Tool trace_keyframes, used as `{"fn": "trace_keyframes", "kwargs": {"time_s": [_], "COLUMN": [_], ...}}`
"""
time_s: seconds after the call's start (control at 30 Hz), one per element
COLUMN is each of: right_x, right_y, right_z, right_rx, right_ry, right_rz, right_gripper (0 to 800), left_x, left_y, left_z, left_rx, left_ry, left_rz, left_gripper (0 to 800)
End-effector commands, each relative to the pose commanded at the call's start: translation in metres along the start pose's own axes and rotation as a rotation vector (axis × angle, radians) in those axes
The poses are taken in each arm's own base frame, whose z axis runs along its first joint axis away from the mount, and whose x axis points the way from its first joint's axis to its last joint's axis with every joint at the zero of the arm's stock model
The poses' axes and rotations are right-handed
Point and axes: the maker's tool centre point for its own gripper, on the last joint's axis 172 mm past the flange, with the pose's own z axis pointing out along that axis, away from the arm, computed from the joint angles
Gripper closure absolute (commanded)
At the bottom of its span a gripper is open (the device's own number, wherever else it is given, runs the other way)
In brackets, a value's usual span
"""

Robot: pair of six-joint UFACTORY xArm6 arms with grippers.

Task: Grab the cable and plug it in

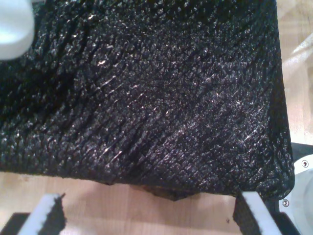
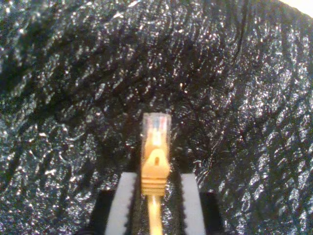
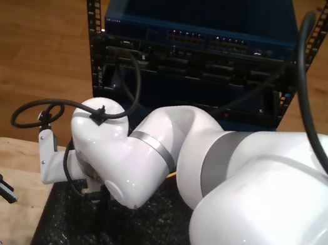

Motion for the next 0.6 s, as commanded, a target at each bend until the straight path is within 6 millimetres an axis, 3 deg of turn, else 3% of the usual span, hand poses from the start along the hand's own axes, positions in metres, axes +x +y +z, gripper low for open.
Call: {"fn": "trace_keyframes", "kwargs": {"time_s": [0.23,0.47,0.6], "right_x": [-0.002,-0.01,-0.036], "right_y": [0.001,0.008,0.014], "right_z": [0.001,-0.014,-0.023], "right_rx": [-0.007,-0.014,0.001], "right_ry": [-0.012,-0.014,-0.042], "right_rz": [0.006,0.027,0.07], "right_gripper": [790,793,793], "left_x": [0.0,0.0,0.001], "left_y": [0.0,0.0,0.0], "left_z": [0.0,0.0,0.0], "left_rx": [0.0,-0.001,-0.002], "left_ry": [0.0,0.001,0.003], "left_rz": [0.0,0.0,0.0], "left_gripper": [1,1,1]}}
